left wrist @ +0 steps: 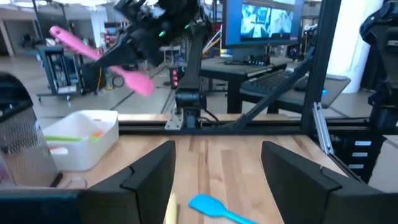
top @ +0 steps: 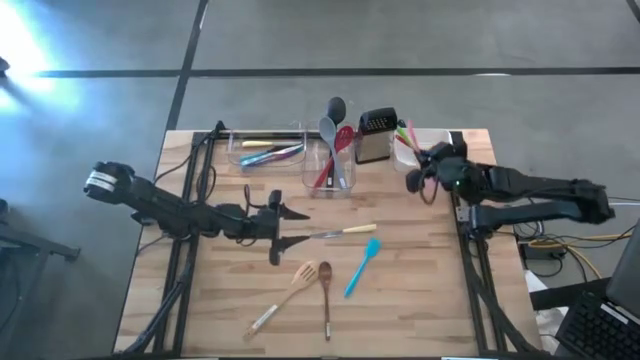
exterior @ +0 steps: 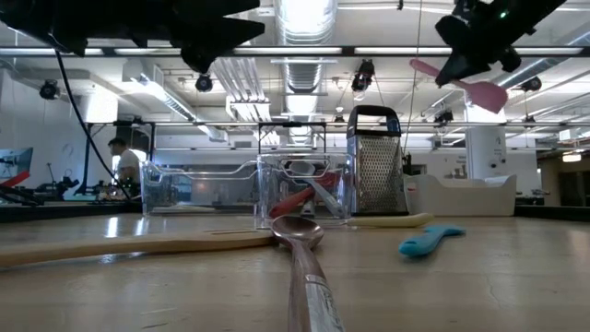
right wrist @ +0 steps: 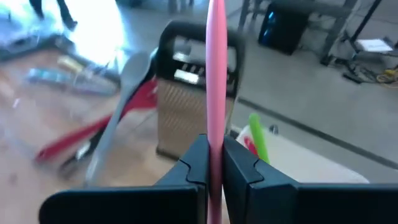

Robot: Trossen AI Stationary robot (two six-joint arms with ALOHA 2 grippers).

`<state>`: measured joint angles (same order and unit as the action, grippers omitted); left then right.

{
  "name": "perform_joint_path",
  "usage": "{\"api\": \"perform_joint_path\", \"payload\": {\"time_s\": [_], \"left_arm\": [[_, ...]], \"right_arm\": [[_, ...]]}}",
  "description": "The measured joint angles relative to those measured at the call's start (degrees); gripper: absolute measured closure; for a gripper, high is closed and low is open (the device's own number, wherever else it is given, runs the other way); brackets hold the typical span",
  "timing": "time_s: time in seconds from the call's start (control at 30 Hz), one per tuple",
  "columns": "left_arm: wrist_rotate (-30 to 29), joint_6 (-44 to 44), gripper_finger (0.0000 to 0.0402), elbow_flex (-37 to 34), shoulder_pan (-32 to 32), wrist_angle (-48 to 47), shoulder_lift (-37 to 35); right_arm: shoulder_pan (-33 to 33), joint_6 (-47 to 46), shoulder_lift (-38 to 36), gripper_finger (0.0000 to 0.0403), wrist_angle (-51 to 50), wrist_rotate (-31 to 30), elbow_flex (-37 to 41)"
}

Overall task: Pick & Place Kitchen Items
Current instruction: Put the pink spatula into the white bin

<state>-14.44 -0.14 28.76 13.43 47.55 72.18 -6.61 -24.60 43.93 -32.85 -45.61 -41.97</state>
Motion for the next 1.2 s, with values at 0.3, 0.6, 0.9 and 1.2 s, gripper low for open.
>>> {"api": "perform_joint_path", "payload": {"time_s": [0.3, 0.6, 0.9, 1.2], "left_arm": [[0.0, 2.5, 0.0158, 1.0, 0.0, -0.1, 0.0], [0.0, 4.8, 0.0158, 1.1, -0.1, -0.5, 0.0], [0.0, 4.3, 0.0158, 1.0, -0.1, -1.1, 0.0], [0.0, 3.1, 0.0158, 1.0, -0.1, -3.7, 0.0]], "right_arm": [[-18.6, 19.5, 4.8, 0.0391, 19.9, 2.2, 6.6], [-27.1, 27.6, 13.6, 0.0391, 25.1, 5.2, 6.6], [-34.1, 29.8, 23.1, 0.039, 28.3, 6.6, 6.6], [-38.7, 38.4, 25.3, 0.0391, 28.8, 13.2, 6.6]]}}
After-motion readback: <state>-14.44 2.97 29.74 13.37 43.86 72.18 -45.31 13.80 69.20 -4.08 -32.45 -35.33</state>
